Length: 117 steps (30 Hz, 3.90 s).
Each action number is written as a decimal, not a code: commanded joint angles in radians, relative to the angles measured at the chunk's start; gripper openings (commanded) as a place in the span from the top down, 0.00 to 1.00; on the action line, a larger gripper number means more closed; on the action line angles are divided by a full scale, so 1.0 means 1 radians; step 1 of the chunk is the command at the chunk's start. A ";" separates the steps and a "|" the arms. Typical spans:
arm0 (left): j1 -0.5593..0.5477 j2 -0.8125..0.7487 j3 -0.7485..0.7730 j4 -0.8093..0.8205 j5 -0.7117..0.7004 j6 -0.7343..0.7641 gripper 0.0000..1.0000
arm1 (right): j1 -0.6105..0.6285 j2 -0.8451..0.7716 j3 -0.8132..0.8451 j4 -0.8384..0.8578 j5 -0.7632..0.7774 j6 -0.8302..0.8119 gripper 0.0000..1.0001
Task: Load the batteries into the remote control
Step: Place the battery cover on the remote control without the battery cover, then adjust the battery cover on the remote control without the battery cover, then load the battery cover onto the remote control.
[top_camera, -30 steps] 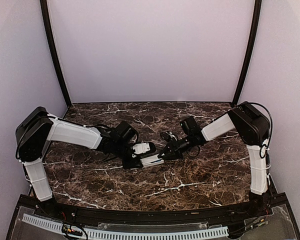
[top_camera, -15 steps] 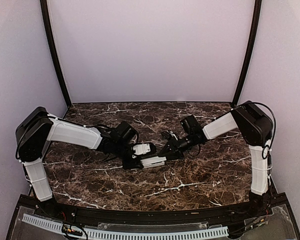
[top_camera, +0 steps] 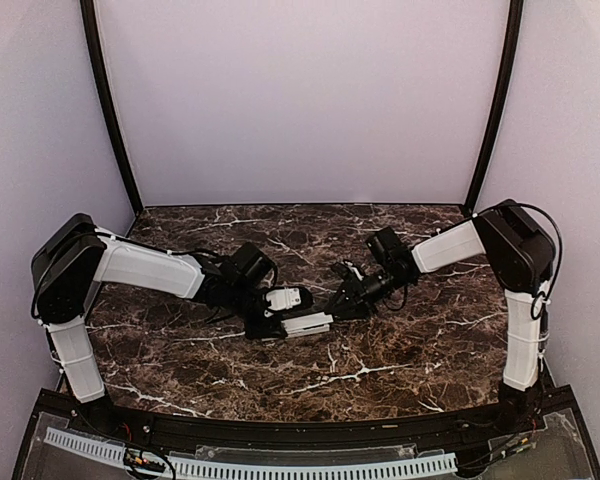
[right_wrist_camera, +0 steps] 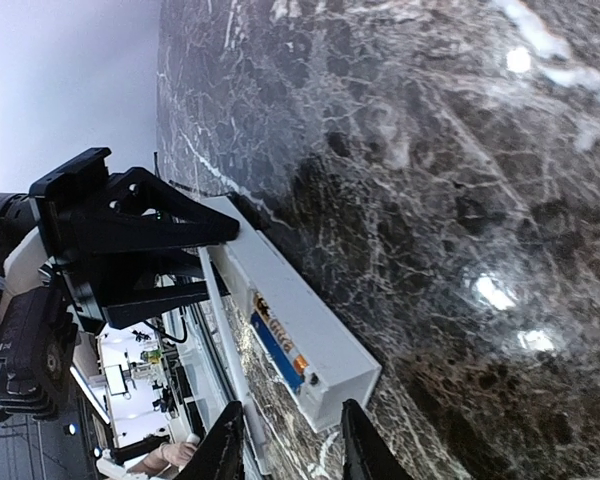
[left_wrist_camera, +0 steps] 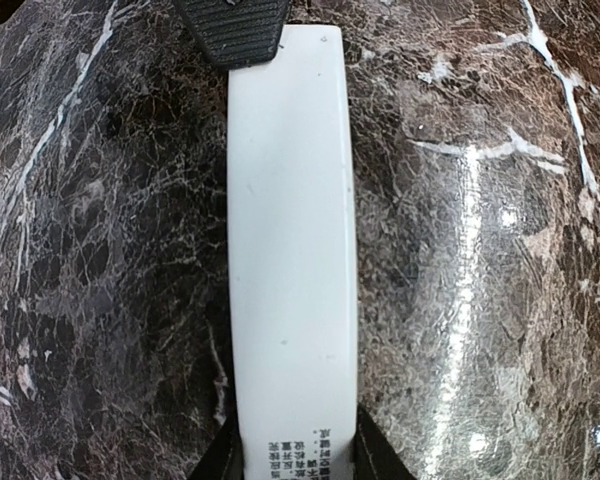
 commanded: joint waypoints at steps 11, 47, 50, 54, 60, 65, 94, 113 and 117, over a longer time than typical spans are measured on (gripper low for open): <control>-0.006 0.009 0.013 -0.042 0.024 0.017 0.68 | -0.008 -0.027 -0.001 -0.039 0.054 -0.032 0.69; -0.006 0.021 0.016 -0.029 0.024 0.003 0.68 | -0.005 0.027 -0.036 0.025 -0.069 -0.005 0.89; -0.006 0.021 0.016 -0.029 0.025 0.003 0.68 | -0.005 0.034 -0.037 0.024 -0.066 -0.009 0.89; -0.006 0.024 0.017 -0.031 0.026 0.003 0.65 | -0.009 0.038 -0.034 0.023 -0.042 -0.008 0.90; -0.005 0.025 0.017 -0.028 0.015 0.005 0.61 | -0.013 0.034 -0.023 0.021 0.000 -0.006 0.89; -0.006 0.027 0.018 -0.031 0.015 0.003 0.60 | -0.013 0.036 -0.012 0.019 0.007 -0.007 0.87; 0.034 -0.312 -0.024 -0.160 -0.067 -0.476 0.46 | 0.127 -0.143 0.113 -0.210 0.370 -0.065 1.00; 0.034 -0.281 -0.098 -0.147 -0.066 -0.579 0.72 | 0.202 -0.050 0.202 -0.207 0.373 -0.032 1.00; 0.034 -0.236 -0.081 -0.135 -0.069 -0.542 0.78 | 0.201 -0.053 0.195 -0.208 0.374 -0.030 1.00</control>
